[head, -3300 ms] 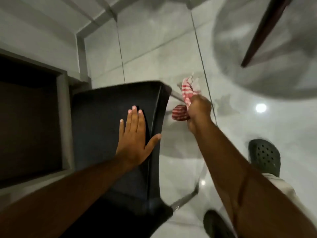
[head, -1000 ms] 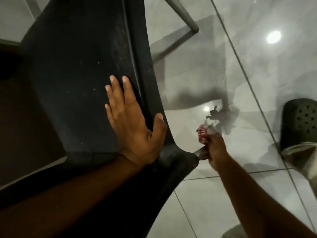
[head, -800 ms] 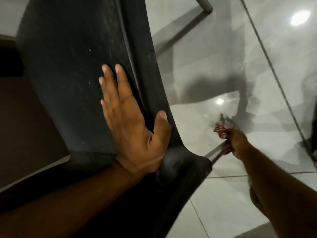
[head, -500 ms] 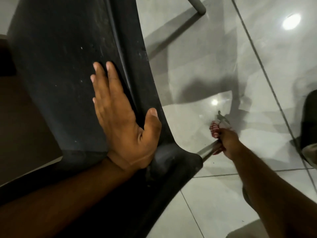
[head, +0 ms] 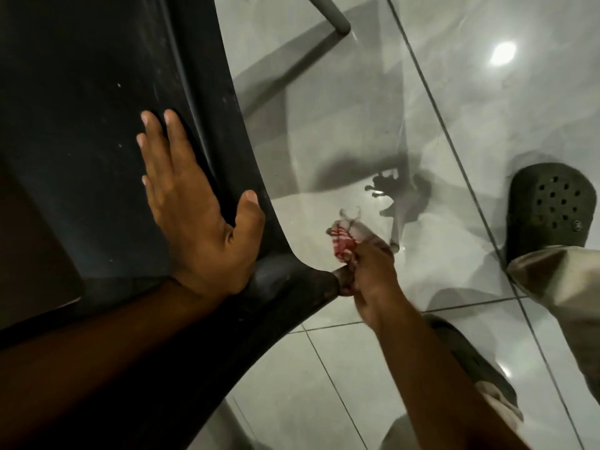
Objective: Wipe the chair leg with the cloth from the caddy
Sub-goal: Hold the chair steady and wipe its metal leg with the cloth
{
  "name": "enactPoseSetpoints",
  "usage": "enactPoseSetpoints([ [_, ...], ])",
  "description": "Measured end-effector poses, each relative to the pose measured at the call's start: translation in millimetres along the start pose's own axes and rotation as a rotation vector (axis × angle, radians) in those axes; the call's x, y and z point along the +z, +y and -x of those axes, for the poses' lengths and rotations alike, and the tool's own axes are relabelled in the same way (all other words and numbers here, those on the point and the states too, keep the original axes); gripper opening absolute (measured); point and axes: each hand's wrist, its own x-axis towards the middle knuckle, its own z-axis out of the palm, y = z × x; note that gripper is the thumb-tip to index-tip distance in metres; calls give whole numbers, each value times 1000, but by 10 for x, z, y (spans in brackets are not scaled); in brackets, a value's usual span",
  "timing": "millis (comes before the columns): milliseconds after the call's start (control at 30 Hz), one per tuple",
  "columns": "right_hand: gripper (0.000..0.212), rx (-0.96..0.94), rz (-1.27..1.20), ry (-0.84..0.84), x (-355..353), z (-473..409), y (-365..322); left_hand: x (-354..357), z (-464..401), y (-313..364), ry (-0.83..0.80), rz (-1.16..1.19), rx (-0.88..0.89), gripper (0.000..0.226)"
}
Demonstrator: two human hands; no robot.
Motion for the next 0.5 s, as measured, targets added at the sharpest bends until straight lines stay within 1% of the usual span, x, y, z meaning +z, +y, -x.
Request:
enactPoseSetpoints([
  [167, 11, -25, 61, 25, -334, -871, -81, 18, 15, -9, -15, 11, 31, 89],
  [233, 14, 1, 110, 13, -473, -1112, -60, 29, 26, 1, -26, 14, 32, 88],
  [333, 33, -3, 201, -17, -599, -1349, -21, 35, 62, 22, -35, 17, 27, 88],
  [433, 31, -30, 220, 18, -600, -1423, -24, 40, 35, 33, -27, 15, 15, 89],
  [500, 23, -28, 215, 12, -505, -1311, -58, 37, -8, 14, -11, 11, 17, 89],
])
